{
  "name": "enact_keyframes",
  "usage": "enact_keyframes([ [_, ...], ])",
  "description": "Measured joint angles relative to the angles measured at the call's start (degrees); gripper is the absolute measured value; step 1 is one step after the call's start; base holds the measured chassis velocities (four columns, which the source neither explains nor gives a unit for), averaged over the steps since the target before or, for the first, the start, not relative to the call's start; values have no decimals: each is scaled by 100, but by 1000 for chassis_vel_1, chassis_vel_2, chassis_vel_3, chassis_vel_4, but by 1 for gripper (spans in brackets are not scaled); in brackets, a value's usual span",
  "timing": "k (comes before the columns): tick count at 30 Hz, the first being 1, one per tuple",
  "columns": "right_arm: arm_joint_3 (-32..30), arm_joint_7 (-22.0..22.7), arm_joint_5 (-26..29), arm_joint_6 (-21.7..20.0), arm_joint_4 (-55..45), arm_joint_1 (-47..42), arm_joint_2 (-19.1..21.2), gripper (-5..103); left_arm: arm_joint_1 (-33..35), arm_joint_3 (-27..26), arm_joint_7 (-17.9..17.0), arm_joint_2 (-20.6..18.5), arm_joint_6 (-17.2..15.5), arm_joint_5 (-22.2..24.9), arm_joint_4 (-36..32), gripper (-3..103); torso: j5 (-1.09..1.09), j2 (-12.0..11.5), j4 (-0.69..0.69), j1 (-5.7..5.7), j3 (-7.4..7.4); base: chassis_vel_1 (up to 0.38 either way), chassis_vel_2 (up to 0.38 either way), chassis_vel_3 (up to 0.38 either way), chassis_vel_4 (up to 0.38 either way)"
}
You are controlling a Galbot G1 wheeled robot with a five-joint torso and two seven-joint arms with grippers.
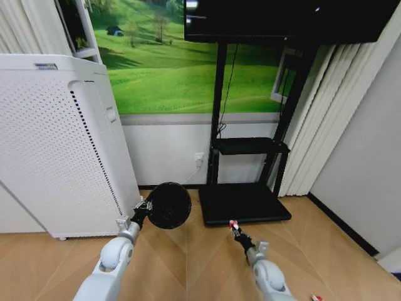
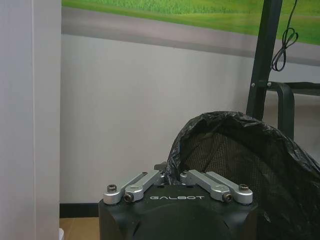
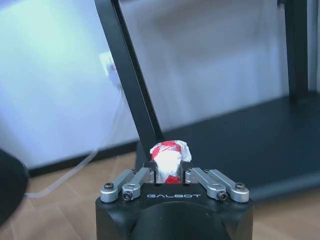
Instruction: Pick up the trash bin and place the garbage on the floor into it.
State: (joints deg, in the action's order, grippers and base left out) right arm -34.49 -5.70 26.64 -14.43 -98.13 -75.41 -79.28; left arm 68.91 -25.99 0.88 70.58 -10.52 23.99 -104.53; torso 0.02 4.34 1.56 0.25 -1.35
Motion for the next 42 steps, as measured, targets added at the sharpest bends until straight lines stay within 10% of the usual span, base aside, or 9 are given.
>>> enact_keyframes([
  [14,299,175,515,-585,-2051,-444,214,22,-705,1392,-563,511,-9,-337,829,7,-2,0,3,0,0,0,0,0,0],
  [29,1862,187,-262,-750,-1688,-314,194,20,-783,1710,-718,860,-20,-530,1042,7,-2,0,1,0,0,0,0,0,0],
  [42,2084,491,-445,-749,-1352,-88,145,66,-731,1793,-729,1093,-21,-644,1066,7,-2,0,2,0,0,0,0,0,0],
])
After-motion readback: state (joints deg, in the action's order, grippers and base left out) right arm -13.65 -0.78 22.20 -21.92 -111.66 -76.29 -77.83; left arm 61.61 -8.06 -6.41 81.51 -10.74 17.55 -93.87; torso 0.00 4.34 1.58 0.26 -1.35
